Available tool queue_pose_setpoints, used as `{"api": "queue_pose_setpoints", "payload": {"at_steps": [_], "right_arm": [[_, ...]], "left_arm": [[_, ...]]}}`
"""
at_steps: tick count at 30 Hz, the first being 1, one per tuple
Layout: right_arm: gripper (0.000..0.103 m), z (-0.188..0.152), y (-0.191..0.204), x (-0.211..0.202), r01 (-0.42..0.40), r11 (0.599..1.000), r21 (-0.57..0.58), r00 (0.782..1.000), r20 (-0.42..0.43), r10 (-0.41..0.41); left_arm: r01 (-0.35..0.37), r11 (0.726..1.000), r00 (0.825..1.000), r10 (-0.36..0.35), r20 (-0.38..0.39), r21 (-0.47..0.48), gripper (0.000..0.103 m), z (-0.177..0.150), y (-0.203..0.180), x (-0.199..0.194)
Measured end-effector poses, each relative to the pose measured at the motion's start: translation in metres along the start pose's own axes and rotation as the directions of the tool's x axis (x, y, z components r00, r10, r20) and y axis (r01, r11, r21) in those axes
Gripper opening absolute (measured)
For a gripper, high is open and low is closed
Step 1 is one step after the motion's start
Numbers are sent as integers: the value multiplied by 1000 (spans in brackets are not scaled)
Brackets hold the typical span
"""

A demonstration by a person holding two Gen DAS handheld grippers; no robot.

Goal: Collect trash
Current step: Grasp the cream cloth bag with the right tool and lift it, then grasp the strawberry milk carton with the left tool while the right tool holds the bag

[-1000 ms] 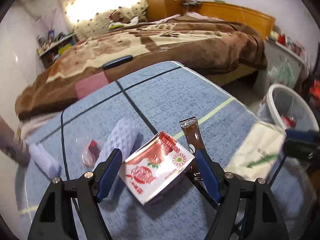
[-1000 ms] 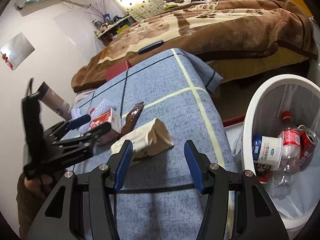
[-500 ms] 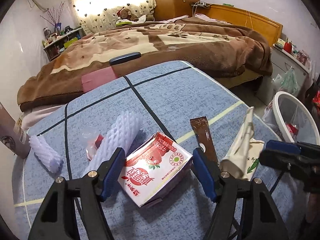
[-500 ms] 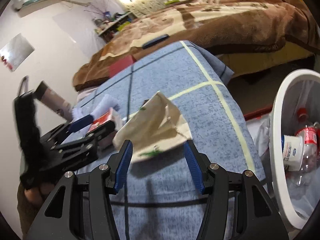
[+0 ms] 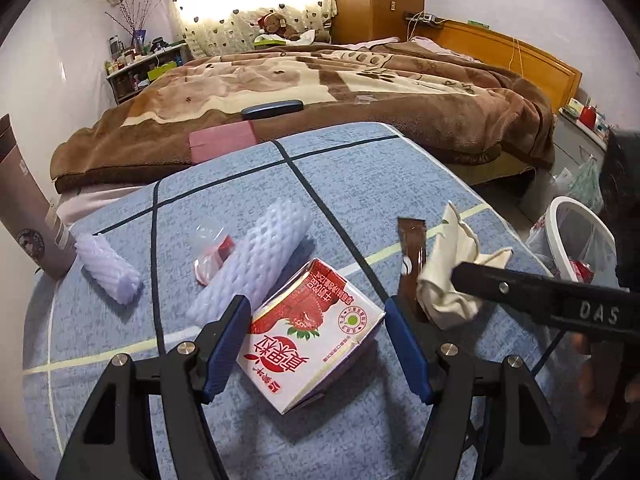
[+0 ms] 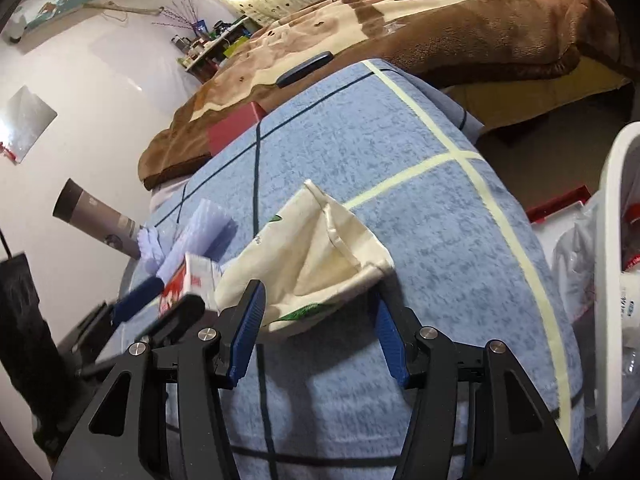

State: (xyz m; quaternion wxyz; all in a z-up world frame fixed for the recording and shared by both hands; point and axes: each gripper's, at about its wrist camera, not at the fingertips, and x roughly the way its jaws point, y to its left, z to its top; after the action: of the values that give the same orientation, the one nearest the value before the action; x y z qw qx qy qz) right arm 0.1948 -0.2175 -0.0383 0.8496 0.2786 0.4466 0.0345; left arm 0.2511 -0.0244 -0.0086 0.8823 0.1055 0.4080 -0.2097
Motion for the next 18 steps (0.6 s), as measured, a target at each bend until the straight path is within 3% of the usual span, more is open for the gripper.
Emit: {"api": "queue_pose_setpoints", "payload": {"at_steps": [7,10,16,18], "right_arm": [[55,8,6,11,25,999,31,1000,-14,-24],[28,10,5,14,65,997,41,998,-17,-64],[17,8,-1,13,45,997,68,999,-21,-43],[12,8,-2,11,38,997,64,999,-19,-37]], "left_arm": [[11,1000,1000,-11,-2,-14,66,-4,2,-5],[12,1000,1000,-12,-2,-21,66,-5,3,-6],[-3,1000,1000,3,0,1,65,-4,-3,-4],[8,1000,1000,-8,1,7,58,-4,-4,-6]]}}
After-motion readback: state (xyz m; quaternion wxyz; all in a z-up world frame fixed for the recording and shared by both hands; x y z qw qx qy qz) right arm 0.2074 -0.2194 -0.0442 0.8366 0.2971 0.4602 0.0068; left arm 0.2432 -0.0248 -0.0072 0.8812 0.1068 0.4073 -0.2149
